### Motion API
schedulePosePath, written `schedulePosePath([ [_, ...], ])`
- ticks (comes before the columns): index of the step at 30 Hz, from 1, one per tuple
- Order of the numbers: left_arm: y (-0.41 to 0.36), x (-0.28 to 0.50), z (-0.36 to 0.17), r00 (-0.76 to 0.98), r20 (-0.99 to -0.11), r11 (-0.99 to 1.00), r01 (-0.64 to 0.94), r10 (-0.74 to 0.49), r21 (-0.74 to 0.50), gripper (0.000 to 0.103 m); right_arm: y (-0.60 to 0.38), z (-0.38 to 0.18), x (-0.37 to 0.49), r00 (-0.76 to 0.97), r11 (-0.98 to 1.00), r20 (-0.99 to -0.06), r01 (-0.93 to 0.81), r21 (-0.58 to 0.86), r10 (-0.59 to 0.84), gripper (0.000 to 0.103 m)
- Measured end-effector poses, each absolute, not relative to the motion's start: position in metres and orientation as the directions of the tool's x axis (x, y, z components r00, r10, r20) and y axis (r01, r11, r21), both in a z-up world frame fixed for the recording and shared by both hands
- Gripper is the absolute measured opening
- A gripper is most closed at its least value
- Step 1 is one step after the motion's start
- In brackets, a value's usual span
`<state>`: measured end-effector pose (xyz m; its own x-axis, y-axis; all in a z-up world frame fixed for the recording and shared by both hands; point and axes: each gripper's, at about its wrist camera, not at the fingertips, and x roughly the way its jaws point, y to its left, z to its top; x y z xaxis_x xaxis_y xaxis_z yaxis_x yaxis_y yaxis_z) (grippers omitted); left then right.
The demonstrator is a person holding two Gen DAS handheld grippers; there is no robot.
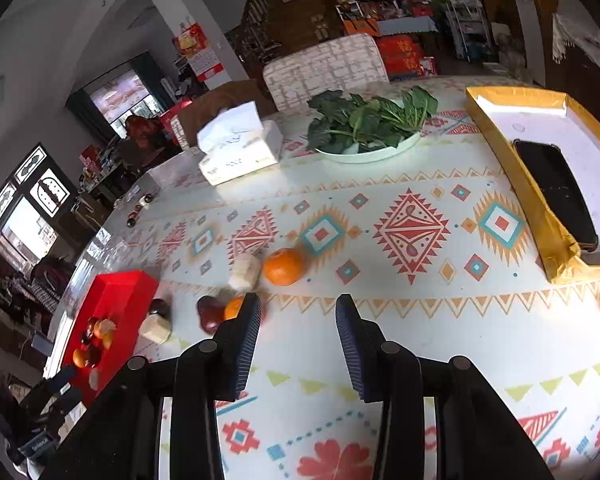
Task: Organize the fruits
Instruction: 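Withdraw both open tools from the tray toward the loose fruit, then grasp a mandarin orange with right tool while left tool grasps a dark red date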
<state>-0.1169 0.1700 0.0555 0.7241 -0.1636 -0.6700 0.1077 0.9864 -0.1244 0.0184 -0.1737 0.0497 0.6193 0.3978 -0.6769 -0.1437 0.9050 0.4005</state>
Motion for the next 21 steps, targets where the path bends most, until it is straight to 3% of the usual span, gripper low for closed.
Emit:
schedulePosePath([
  [9,0.167,-0.103,0.045,0.704,-0.690,0.985,0.113,-0.171,-0.129,0.068,-0.150,0.027,0.056,0.588,0.886,-0.684,-0.136,0.443,0.432,0.043],
  [14,0.162,-0.097,0.042,0.693,-0.697,0.983,0.125,-0.183,-0.134,0.068,-0.134,0.019,0.079,0.583,0.899,-0.702,-0.127,0.419,0.410,0.050],
  [21,0.141,-0.089,0.046,0.689,-0.696,0.979,0.172,-0.200,-0.110,0.068,-0.112,0.004,0.092,0.559,0.920,-0.738,-0.135,0.368,0.377,0.049],
])
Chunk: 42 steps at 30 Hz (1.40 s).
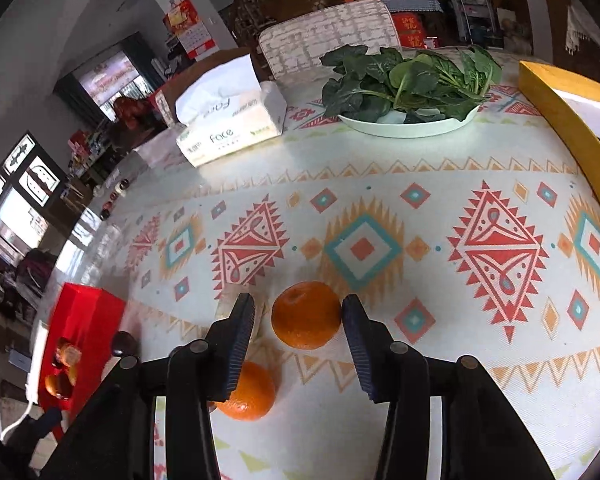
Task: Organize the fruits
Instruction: 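Grasp a mandarin orange with right tool while left tool grasps a dark red date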
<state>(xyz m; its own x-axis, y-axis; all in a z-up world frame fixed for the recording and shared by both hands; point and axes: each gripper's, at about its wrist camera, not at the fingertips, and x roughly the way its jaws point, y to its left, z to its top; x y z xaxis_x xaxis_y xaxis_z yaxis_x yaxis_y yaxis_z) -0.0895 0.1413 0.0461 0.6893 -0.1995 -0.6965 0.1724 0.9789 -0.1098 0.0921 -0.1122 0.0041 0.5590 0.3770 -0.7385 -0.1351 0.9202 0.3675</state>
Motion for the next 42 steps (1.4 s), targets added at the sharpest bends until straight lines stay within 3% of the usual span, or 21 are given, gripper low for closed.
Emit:
schedulePosePath([
  [2,0.134,-0.088,0.048,0.688,-0.695,0.976,0.191,-0.207,-0.102,0.068,-0.113,0.004,0.092,0.562,0.926,-0.743,-0.134,0.352,0.364,0.039],
  [15,0.073,-0.051,0.059,0.665,-0.698,0.949,0.308,-0.264,-0.066,0.068,-0.148,0.020,0.060,0.600,0.904,-0.694,-0.126,0.408,0.397,0.039],
  [24,0.059,0.027,0.038,0.555,-0.771,0.947,0.237,-0.314,-0.216,0.068,-0.162,0.022,0.055,0.605,0.860,-0.644,-0.144,0.489,0.468,0.039],
  [29,0.046,0.056,0.018,0.493,-0.812,0.949,0.206,-0.312,-0.240,0.048,-0.164,0.024,0.054,0.604,0.847,-0.629,-0.156,0.508,0.488,0.039],
  [42,0.047,0.052,0.012,0.515,-0.795,0.947,0.193,-0.320,-0.257,0.045,-0.160,0.024,0.052,0.593,0.842,-0.629,-0.174,0.510,0.503,0.039],
])
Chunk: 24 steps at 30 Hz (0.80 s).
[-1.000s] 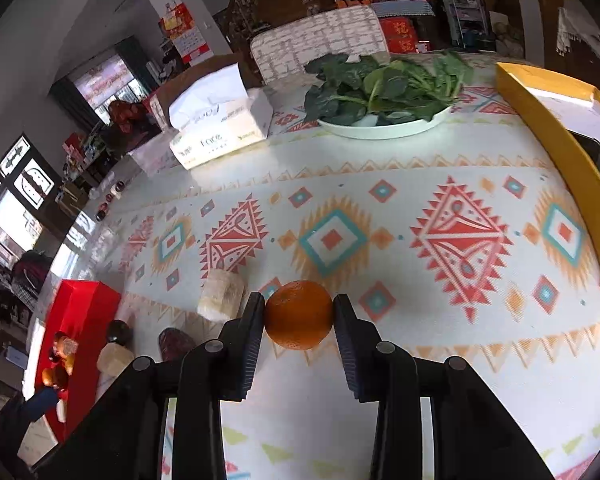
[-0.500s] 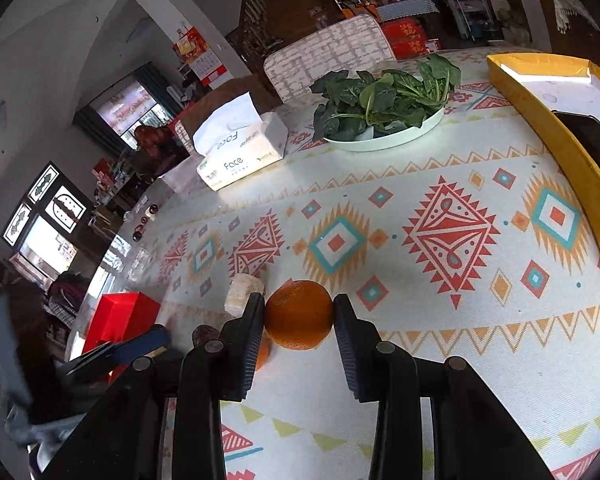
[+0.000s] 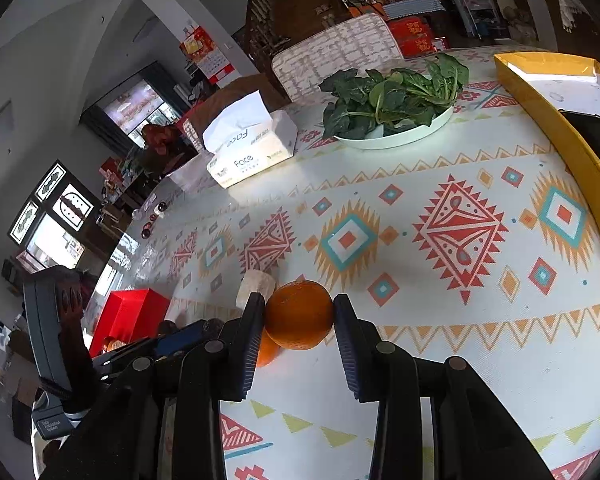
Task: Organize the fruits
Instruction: 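Grasp a mandarin orange with right tool while left tool grasps a dark red date, then carry orange and date over the red tray and release both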
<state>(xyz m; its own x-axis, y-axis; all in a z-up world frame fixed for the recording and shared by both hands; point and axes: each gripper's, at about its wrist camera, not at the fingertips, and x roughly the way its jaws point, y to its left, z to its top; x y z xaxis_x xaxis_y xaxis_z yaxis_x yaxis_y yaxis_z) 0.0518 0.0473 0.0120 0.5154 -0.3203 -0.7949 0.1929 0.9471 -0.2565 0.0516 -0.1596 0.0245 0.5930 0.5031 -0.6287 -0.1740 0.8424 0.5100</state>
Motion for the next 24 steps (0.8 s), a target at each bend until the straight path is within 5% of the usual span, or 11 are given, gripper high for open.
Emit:
schedulePosePath([
  [6,0.041,0.032,0.015,0.539,-0.777,0.944,0.239,-0.324,-0.227,0.029,-0.157,0.022,0.053,0.592,0.849,-0.635,-0.176,0.499,0.496,0.039],
  [24,0.035,-0.006,0.008,0.559,-0.786,0.955,0.261,-0.266,-0.137,0.033,-0.149,0.020,0.050,0.589,0.857,-0.642,-0.188,0.481,0.490,0.039],
])
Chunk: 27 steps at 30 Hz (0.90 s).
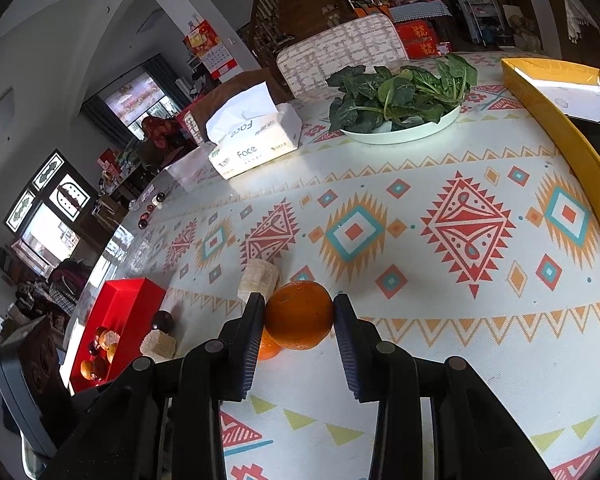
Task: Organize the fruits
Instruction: 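Carry orange and date over the red tray and release both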
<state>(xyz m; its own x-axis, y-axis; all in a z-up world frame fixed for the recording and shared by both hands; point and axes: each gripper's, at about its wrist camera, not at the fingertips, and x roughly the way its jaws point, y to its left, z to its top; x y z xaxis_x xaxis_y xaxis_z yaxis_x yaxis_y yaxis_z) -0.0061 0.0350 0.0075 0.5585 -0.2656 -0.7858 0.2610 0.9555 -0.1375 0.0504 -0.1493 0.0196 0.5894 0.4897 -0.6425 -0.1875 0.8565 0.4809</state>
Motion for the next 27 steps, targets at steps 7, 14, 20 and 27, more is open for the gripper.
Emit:
schedulePosePath([
  [7,0.039,-0.026,0.017,0.613,-0.746,0.960,0.244,-0.260,-0.133,0.032,-0.148,0.020,0.051,0.590,0.859,-0.643,-0.196,0.472,0.488,0.039],
  [14,0.103,-0.079,0.058,0.708,-0.652,0.960,0.155,-0.272,-0.231,0.032,-0.142,0.023,0.046,0.595,0.862,-0.637,-0.220,0.457,0.490,0.039],
  [20,0.191,-0.114,0.067,0.757,-0.633,0.965,-0.008,-0.165,-0.261,0.032,-0.122,0.031,0.040,0.621,0.890,-0.642,-0.252,0.379,0.449,0.039],
  [27,0.261,-0.112,0.073,0.766,-0.633,0.951,-0.104,-0.111,-0.293,0.032,-0.089,0.050,0.026,0.601,0.875,-0.637,-0.299,0.381,0.483,0.039],
])
